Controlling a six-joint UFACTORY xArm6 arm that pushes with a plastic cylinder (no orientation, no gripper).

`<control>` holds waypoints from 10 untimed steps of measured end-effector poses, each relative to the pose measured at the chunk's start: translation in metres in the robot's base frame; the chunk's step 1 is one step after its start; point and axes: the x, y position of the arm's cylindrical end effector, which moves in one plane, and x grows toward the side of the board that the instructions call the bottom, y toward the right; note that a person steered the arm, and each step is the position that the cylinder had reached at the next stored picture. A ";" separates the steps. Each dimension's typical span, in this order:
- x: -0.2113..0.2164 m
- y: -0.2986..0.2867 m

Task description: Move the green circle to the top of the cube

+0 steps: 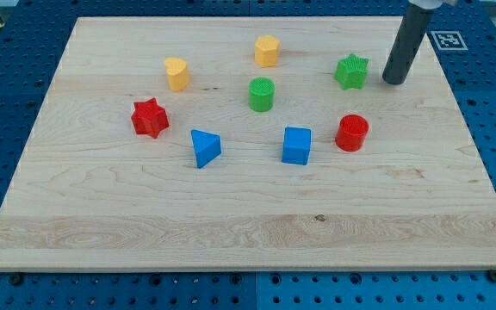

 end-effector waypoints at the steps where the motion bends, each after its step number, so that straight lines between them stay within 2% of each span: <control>1: 0.000 -0.055; 3: -0.014 -0.190; 4: -0.026 -0.227; 5: -0.002 -0.211; 7: 0.015 -0.195; 10: 0.021 -0.190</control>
